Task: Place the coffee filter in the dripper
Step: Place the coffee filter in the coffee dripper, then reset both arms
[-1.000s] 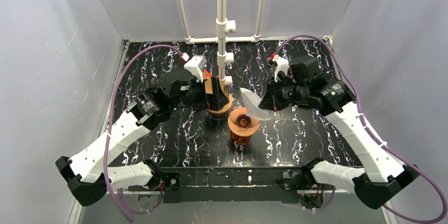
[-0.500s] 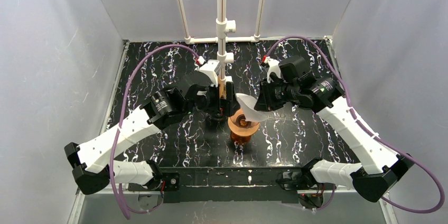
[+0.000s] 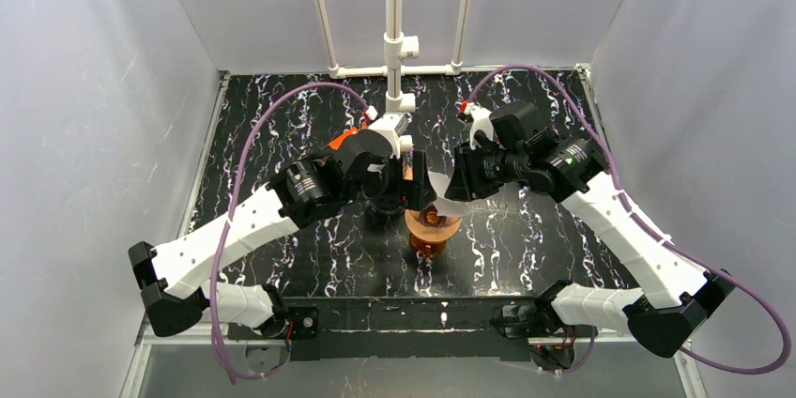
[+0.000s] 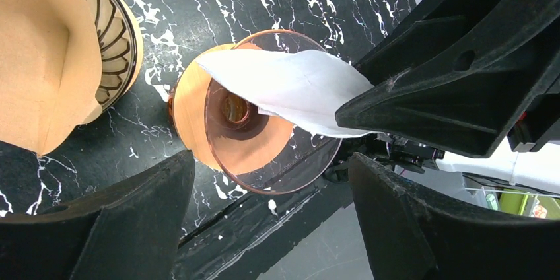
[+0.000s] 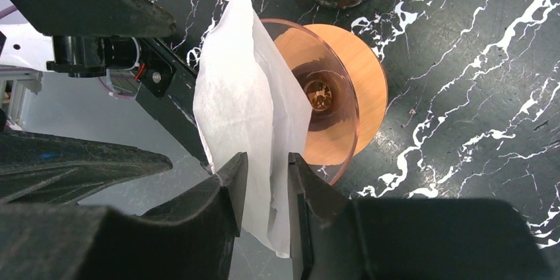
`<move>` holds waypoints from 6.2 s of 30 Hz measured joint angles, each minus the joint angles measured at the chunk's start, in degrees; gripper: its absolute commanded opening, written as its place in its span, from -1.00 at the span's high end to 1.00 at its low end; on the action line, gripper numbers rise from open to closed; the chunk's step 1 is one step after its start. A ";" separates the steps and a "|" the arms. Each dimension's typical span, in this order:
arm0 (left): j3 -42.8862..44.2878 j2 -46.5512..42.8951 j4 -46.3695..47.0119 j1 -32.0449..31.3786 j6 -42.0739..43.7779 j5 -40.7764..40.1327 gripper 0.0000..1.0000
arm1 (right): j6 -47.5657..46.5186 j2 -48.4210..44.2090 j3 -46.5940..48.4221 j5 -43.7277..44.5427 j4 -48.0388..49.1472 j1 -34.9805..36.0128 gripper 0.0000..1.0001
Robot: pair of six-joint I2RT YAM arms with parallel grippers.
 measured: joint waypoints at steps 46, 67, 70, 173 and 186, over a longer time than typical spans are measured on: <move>0.31 3.48 -0.85 -0.44 -0.87 0.52 1.00 | 2.69 -2.34 -2.25 6.10 5.03 1.22 0.47; 0.31 -0.22 -1.38 -0.44 0.94 0.42 1.00 | 1.38 -2.36 -1.70 6.67 2.91 1.22 0.45; 0.31 -0.22 0.00 -0.44 0.96 1.16 1.00 | 1.40 -2.36 -1.70 6.16 2.95 1.22 0.87; -0.39 -0.20 -0.15 9.07 3.78 11.19 -0.71 | 1.18 -0.79 1.92 12.33 0.79 1.46 -0.65; -1.55 -5.31 2.58 23.67 3.69 21.55 -0.97 | 1.07 1.42 2.58 9.51 4.46 0.13 -0.97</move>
